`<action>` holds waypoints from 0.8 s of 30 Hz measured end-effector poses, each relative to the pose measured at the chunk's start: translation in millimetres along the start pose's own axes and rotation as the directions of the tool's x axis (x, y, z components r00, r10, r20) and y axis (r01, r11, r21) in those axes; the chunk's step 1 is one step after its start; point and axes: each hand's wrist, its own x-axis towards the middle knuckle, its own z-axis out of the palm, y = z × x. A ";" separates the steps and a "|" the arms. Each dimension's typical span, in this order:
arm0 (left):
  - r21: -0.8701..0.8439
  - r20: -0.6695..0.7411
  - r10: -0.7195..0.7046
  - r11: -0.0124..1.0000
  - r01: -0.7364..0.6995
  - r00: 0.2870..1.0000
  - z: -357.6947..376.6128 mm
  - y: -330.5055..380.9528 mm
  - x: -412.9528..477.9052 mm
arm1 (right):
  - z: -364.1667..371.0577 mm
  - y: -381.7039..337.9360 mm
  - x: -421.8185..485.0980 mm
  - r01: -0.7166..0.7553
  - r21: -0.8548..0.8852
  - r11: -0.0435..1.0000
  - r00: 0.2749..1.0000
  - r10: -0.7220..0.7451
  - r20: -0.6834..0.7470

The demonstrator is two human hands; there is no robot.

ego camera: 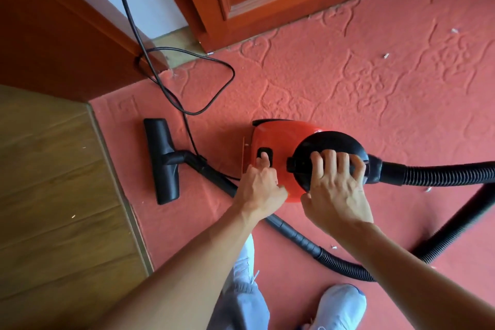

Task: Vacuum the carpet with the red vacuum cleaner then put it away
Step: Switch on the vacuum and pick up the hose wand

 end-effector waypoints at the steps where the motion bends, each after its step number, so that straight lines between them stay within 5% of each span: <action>1: 0.024 -0.017 -0.010 1.000 0.010 1.000 -0.8 -1.5 2.8 | 1.0 -0.6 1.0 -0.003 0.008 1.000 1.000 0.004 -0.011; 12: 0.038 0.040 0.003 0.999 -0.005 0.999 -11.0 9.9 -8.0 | -1.4 7.2 4.3 0.075 0.053 0.996 0.997 -0.076 0.021; 15: -0.087 -0.133 -0.075 0.994 0.064 0.988 0.0 13.1 -28.2 | -8.7 15.3 -12.6 0.094 0.153 0.984 0.991 -0.079 -0.104; 18: -0.087 -0.002 -0.151 0.985 0.150 0.989 26.4 5.1 -50.1 | 1.3 18.5 -60.7 0.133 0.329 0.935 0.969 -0.052 -0.243; 21: -0.083 0.184 -0.158 0.981 0.176 0.970 52.1 -10.3 -70.3 | 48.4 22.0 -127.8 0.059 0.431 0.900 0.997 -0.033 -0.069; 24: -0.011 0.179 -0.154 0.987 0.158 0.972 73.8 -23.2 -83.9 | 102.9 43.2 -176.3 -0.164 0.391 0.906 0.944 0.028 0.329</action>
